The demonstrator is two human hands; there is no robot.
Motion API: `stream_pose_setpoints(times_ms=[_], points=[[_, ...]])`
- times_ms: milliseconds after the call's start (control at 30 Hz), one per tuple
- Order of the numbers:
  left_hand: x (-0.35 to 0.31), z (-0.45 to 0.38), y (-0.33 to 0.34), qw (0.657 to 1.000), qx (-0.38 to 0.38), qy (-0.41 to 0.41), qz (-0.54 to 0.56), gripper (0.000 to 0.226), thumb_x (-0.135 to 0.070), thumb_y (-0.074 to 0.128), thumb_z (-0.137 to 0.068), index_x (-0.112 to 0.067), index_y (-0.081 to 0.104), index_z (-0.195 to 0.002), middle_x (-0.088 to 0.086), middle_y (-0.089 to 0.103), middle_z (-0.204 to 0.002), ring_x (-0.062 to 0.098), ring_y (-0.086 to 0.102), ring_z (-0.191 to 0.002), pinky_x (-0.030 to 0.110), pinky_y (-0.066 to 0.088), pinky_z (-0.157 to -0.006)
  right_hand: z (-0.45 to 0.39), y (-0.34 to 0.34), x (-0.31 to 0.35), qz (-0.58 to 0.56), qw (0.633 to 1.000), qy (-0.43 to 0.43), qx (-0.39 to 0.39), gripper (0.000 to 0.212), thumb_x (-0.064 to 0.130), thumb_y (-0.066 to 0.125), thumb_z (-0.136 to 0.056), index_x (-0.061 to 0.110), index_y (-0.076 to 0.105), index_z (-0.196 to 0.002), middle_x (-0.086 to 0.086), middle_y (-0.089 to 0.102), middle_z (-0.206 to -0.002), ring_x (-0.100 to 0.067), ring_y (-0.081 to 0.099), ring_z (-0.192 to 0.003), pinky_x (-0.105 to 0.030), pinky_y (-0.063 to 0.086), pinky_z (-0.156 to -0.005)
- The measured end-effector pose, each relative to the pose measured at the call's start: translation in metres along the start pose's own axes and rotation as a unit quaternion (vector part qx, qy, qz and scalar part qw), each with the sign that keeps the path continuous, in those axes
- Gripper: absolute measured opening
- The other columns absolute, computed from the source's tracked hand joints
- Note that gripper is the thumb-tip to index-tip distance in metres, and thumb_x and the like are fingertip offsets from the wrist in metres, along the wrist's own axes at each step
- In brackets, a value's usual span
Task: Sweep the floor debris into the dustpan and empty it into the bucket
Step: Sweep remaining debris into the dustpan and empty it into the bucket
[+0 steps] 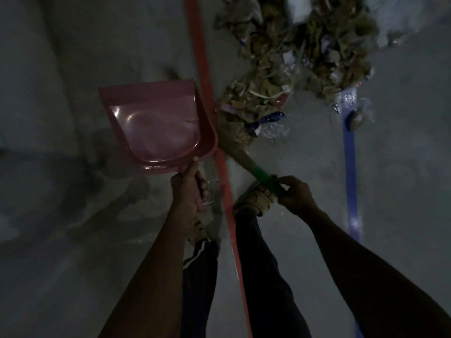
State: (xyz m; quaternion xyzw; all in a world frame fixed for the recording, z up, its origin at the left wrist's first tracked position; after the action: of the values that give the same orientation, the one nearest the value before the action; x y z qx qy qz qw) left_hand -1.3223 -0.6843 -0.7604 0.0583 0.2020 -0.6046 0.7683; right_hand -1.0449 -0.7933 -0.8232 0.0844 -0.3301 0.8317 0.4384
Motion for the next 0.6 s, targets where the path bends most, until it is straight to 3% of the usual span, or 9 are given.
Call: stream_pose_setpoints(times_ms=[100, 167, 333, 467, 600], points=[[0.005, 0.002, 0.028, 1.0, 0.003, 0.008, -0.03, 0.046, -0.037, 0.069, -0.092, -0.013, 0.046, -0.059, 0.003, 0.043, -0.042, 0.014, 0.036, -0.031, 0.016, 0.03, -0.036, 0.007, 0.001, -0.035, -0.011, 0.996, 0.076, 0.037, 0.06, 0.006, 0.077, -0.068, 0.027, 0.067, -0.123, -0.007, 0.063, -0.124, -0.027, 0.064, -0.093, -0.033, 0.052, -0.074], [0.007, 0.002, 0.043, 0.998, 0.004, 0.015, -0.059, 0.046, -0.038, 0.071, -0.091, -0.013, 0.047, -0.06, 0.004, 0.044, -0.043, 0.015, 0.038, -0.033, 0.017, 0.031, -0.036, 0.014, -0.008, -0.048, 0.003, 0.996, 0.093, -0.004, 0.058, 0.009, 0.073, -0.07, 0.034, 0.066, -0.122, -0.001, 0.063, -0.124, -0.022, 0.063, -0.093, -0.032, 0.051, -0.072], [0.014, 0.01, 0.083, 0.996, 0.012, 0.002, -0.083, 0.046, -0.04, 0.07, -0.092, -0.013, 0.047, -0.061, 0.004, 0.044, -0.044, 0.013, 0.038, -0.032, 0.016, 0.032, -0.038, 0.003, -0.046, -0.055, 0.062, 0.988, 0.054, -0.131, 0.057, 0.005, 0.068, -0.074, 0.03, 0.066, -0.125, 0.004, 0.063, -0.122, -0.029, 0.062, -0.095, -0.039, 0.055, -0.069], [0.021, 0.012, 0.11, 0.996, 0.008, 0.0, -0.087, 0.045, -0.037, 0.071, -0.091, -0.012, 0.047, -0.062, 0.004, 0.043, -0.044, 0.012, 0.038, -0.032, 0.015, 0.032, -0.037, -0.024, -0.069, -0.061, 0.056, 0.977, 0.056, -0.199, 0.058, -0.003, 0.06, -0.079, 0.026, 0.063, -0.128, 0.005, 0.058, -0.127, -0.031, 0.052, -0.095, -0.034, 0.042, -0.063], [0.022, 0.011, 0.125, 0.996, 0.01, 0.012, -0.085, 0.047, -0.036, 0.072, -0.091, -0.012, 0.045, -0.06, 0.005, 0.041, -0.045, 0.013, 0.037, -0.031, 0.016, 0.031, -0.036, -0.042, -0.091, -0.055, 0.054, 0.965, 0.039, -0.255, 0.057, -0.002, 0.058, -0.084, 0.025, 0.057, -0.134, 0.0, 0.056, -0.131, -0.027, 0.051, -0.093, -0.039, 0.051, -0.067]])
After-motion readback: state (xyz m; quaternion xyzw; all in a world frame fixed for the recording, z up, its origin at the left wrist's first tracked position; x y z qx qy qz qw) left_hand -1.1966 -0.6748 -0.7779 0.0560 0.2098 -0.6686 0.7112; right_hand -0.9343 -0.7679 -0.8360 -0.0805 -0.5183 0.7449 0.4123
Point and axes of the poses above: each hand's wrist, its own z-axis away from the middle knuckle, its own y-axis out of the palm, x = y × z, the point moved 5 cm from there along -z, towards the middle knuckle
